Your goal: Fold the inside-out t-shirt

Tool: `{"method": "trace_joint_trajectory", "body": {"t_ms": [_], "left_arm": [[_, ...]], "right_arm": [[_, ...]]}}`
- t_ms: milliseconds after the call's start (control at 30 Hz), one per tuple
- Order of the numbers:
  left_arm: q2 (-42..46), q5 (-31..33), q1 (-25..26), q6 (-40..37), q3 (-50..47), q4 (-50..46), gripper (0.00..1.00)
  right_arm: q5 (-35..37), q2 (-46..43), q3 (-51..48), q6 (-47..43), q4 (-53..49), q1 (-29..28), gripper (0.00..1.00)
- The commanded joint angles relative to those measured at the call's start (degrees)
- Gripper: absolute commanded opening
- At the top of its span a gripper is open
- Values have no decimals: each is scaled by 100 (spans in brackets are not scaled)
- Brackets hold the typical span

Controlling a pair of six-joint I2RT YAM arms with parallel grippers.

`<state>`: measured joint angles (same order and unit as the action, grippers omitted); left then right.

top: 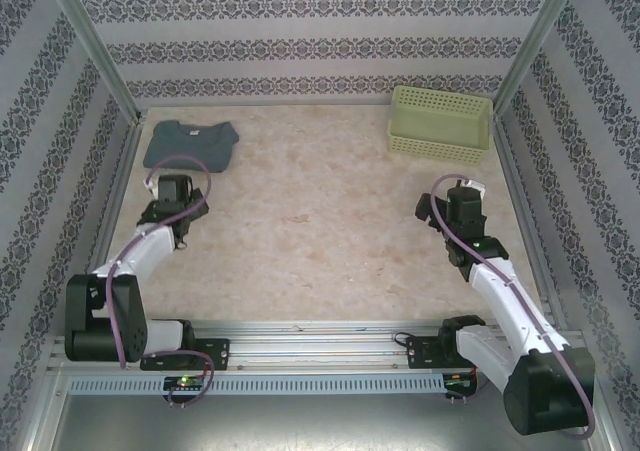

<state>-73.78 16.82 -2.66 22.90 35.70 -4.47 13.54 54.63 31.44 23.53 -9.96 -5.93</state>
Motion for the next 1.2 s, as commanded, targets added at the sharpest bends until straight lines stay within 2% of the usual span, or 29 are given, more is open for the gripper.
{"method": "trace_joint_trajectory", "body": {"t_ms": [0,133,233,367,467,633,700,767,800,867,933,1000,1167], "left_arm": [[324,631,63,-514,-688,1841,100],[191,509,63,-969,-1110,2515,100],[18,-49,63,-1100,-1192,2923,100],[-241,-740,62,-1448,-1410,4059,100],[-641,-1242,59,-1786,-1427,4872,100],[-1796,-2223,45,-2209,-1423,6109,100],[-1627,-2084,45,-2122,-1408,5769,100],[-1732,-2078,45,-2148,-1439,6020,100],[-1675,-2071,43,-2147,-1399,5811,100],[-1725,-2047,53,-2157,-1423,5979,100],[-1680,-1885,71,-2115,-1434,5911,100],[-1703,-1854,79,-2116,-1445,5974,100],[-1702,-1787,107,-2119,-1443,5967,100]], "right_arm": [[492,335,-356,-948,1467,75,98],[470,1155,-457,-1422,2323,110,98],[360,1497,-734,-1715,3304,95,98],[132,1720,-942,-2131,4222,101,98],[-267,1898,-1023,-2296,4780,151,98],[-978,2356,-1017,-2439,5445,270,98],[-1119,2713,-1067,-2356,5877,354,98],[-1089,3166,-1047,-2365,6242,356,98],[-1050,3345,-1051,-2265,6568,374,98],[-1033,3129,-882,-2174,5890,469,98],[-1021,3256,-977,-2153,6285,479,98],[-1031,3152,-900,-2177,5961,479,98],[-1020,3190,-942,-2182,6108,479,98]]}}
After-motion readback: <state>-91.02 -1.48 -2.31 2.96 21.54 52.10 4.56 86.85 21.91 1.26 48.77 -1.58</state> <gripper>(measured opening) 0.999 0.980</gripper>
